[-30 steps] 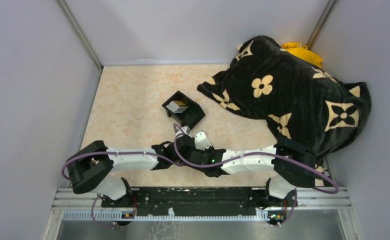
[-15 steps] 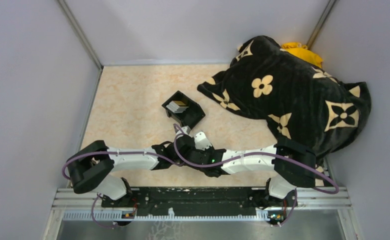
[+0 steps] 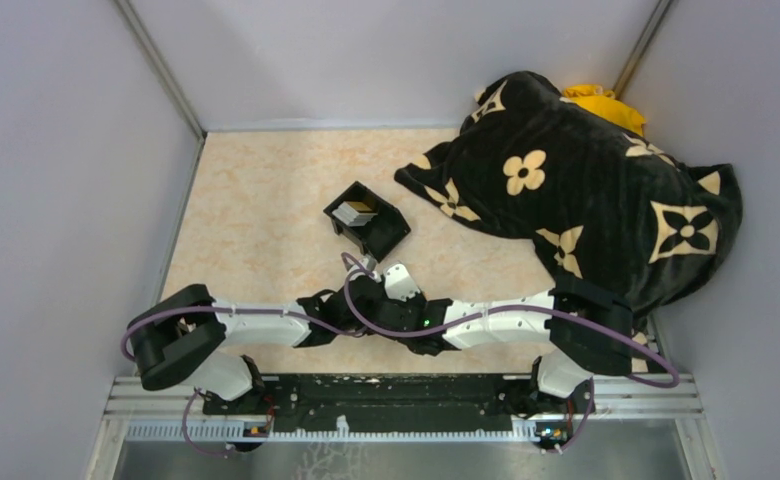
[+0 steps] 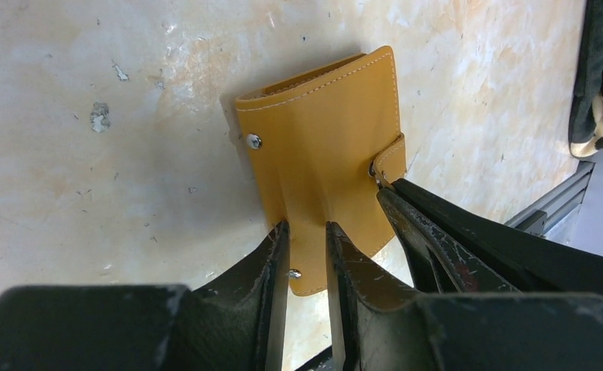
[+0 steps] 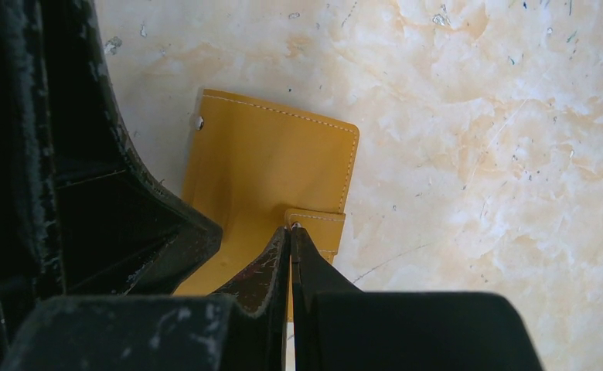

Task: Put the credit cards into the card holder
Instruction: Close the card holder at the center of the board.

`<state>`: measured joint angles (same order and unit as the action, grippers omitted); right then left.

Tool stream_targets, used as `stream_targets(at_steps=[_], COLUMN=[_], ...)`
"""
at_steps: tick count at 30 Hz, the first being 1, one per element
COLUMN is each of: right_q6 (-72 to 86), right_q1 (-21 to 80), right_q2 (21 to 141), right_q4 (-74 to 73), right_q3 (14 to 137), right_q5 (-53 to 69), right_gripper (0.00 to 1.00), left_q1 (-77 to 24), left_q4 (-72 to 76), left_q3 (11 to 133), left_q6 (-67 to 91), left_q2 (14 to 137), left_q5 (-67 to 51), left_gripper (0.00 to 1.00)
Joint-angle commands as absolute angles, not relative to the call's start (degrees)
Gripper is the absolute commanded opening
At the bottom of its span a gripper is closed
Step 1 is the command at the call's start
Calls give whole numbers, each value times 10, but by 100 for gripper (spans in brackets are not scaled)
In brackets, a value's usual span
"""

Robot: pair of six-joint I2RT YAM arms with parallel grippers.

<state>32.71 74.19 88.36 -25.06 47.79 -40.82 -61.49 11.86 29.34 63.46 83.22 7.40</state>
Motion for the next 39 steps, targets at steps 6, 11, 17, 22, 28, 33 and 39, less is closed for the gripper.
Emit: stream_targets(at_steps=[6, 11, 17, 22, 28, 33, 39], right_q6=[321, 318, 318, 322, 328, 330, 333], right_q1=[735, 730, 728, 728, 728, 728, 728], right_q2=[882, 889, 891, 894, 897, 901, 912], right_q4=[-175, -179, -182, -182, -188, -191, -196], right_q3=[512, 508, 504, 498, 489, 486, 486], right_q5=[-424, -437, -429, -415, -404, -396, -388], right_gripper=[0, 0, 0, 0, 0, 0, 0], left_q1=[-634, -634, -634, -634, -634, -634, -634], left_q4=[99, 95, 95, 94, 88, 88, 85], left_q3=[278, 277, 279, 283, 287, 290, 292], left_q6=[636, 635, 634, 632, 630, 629, 628], left_q2=[831, 826, 829, 831, 831, 834, 834], left_q5=[54, 58, 59, 59, 62, 61, 62], left_gripper=[30, 30, 30, 30, 30, 30, 30])
